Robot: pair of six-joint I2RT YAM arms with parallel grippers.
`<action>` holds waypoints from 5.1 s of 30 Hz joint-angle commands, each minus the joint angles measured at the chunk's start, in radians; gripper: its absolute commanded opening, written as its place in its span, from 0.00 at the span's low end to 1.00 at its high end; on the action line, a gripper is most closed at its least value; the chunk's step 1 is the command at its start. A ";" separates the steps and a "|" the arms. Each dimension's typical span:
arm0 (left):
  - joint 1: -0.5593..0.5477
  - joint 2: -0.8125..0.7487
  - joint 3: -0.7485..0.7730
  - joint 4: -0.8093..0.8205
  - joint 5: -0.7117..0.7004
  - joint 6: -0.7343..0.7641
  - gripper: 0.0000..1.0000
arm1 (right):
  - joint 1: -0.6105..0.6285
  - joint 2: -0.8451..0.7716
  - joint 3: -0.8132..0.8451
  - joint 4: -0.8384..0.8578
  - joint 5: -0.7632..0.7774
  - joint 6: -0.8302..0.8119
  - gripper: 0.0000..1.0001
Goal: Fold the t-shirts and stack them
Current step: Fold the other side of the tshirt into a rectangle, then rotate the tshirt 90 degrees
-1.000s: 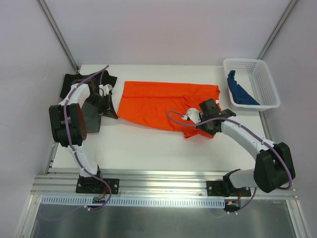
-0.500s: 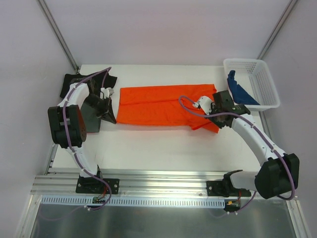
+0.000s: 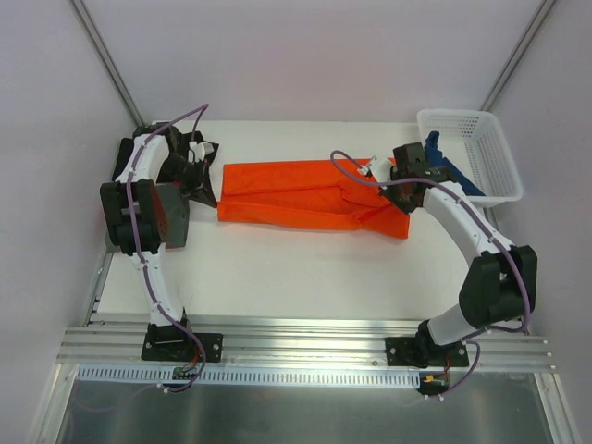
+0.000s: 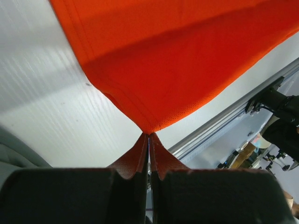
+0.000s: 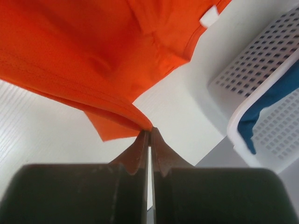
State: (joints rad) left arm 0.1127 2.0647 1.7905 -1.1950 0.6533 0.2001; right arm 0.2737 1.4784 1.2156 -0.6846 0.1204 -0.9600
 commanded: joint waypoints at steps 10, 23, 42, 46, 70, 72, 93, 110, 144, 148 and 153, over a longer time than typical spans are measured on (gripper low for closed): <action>0.004 0.237 0.220 -0.040 0.031 0.030 0.00 | -0.024 0.439 0.429 0.071 0.054 -0.033 0.01; -0.033 0.368 0.369 0.003 0.003 0.021 0.00 | -0.025 0.641 0.584 0.140 0.128 -0.046 0.01; -0.045 0.339 0.388 0.038 -0.047 0.010 0.00 | -0.028 0.727 0.683 0.214 0.185 -0.048 0.00; -0.036 0.310 0.385 0.043 -0.046 0.012 0.00 | -0.030 0.721 0.687 0.230 0.206 -0.045 0.01; -0.031 0.129 0.244 0.032 0.028 0.030 0.00 | -0.030 0.459 0.519 0.197 0.179 -0.008 0.01; -0.031 0.146 0.251 0.032 0.025 0.030 0.00 | -0.030 0.483 0.548 0.197 0.173 -0.005 0.01; -0.039 0.253 0.377 0.078 -0.184 -0.044 0.84 | 0.027 0.752 0.852 0.171 0.254 0.084 0.80; -0.097 0.156 0.397 0.072 0.067 -0.027 0.99 | -0.023 0.494 0.662 -0.037 -0.339 0.621 0.80; -0.212 0.454 0.534 0.598 -0.112 -0.269 0.86 | -0.107 0.872 0.845 0.069 -0.507 0.828 0.82; -0.208 0.420 0.471 0.594 -0.089 -0.303 0.86 | -0.103 0.885 0.852 0.072 -0.510 0.833 0.82; -0.206 0.393 0.400 0.581 -0.099 -0.320 0.85 | -0.105 0.925 0.874 0.066 -0.510 0.842 0.82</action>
State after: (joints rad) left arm -0.1005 2.5134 2.2284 -0.5808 0.5507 -0.0914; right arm 0.1719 2.3817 2.0445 -0.6231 -0.3653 -0.1379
